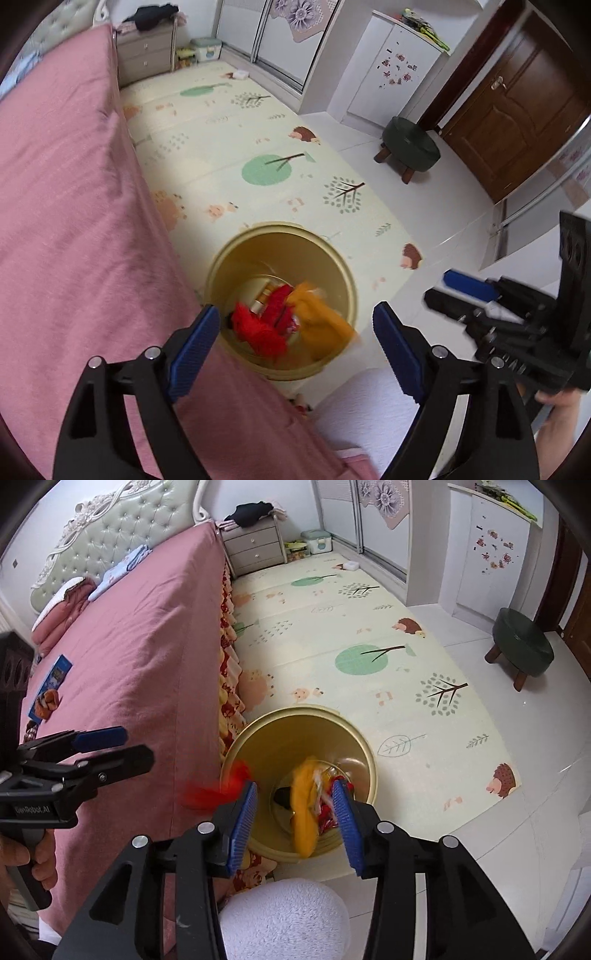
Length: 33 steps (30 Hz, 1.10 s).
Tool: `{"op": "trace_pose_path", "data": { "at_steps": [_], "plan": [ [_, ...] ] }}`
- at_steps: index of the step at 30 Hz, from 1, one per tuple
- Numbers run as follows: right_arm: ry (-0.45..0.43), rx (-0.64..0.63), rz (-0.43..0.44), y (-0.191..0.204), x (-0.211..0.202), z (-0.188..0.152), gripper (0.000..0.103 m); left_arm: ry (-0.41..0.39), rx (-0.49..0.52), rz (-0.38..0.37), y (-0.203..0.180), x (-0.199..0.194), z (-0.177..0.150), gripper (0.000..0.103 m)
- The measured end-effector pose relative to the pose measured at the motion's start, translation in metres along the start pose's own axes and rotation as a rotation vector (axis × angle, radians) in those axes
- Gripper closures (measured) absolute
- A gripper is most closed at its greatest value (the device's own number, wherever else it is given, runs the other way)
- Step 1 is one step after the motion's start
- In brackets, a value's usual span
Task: Collect trash
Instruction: 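Carry the scarf and mustard bag over the yellow bin and release both, then move both tools back over the bed toward the brown cord and orange sock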
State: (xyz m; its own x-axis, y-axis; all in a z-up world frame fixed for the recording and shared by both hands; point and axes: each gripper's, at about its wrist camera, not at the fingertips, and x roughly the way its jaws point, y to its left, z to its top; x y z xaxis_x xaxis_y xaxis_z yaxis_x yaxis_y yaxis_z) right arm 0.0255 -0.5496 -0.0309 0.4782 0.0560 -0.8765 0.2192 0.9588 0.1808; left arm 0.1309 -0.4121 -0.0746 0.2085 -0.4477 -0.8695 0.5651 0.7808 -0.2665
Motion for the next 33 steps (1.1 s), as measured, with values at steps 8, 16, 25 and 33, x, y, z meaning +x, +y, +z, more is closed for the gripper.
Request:
{"op": "trace_pose_path", "data": {
  "at_steps": [8,16,25,33],
  "plan": [
    [-0.023,0.026,0.034,0.01,-0.008,0.007,0.061,-0.017,-0.038,0.004,0.02,-0.014,-0.009,0.016],
    [-0.047,-0.018,0.102,0.05,-0.02,0.016,0.061,-0.086,-0.055,0.04,0.038,-0.042,-0.021,0.016],
    [-0.035,-0.12,0.143,0.113,-0.014,0.019,0.061,-0.143,-0.082,0.099,0.073,-0.078,-0.042,0.016],
    [-0.015,-0.192,0.204,0.169,0.0,0.014,0.061,-0.18,-0.105,0.206,0.115,-0.111,-0.076,0.016]
  ]
}}
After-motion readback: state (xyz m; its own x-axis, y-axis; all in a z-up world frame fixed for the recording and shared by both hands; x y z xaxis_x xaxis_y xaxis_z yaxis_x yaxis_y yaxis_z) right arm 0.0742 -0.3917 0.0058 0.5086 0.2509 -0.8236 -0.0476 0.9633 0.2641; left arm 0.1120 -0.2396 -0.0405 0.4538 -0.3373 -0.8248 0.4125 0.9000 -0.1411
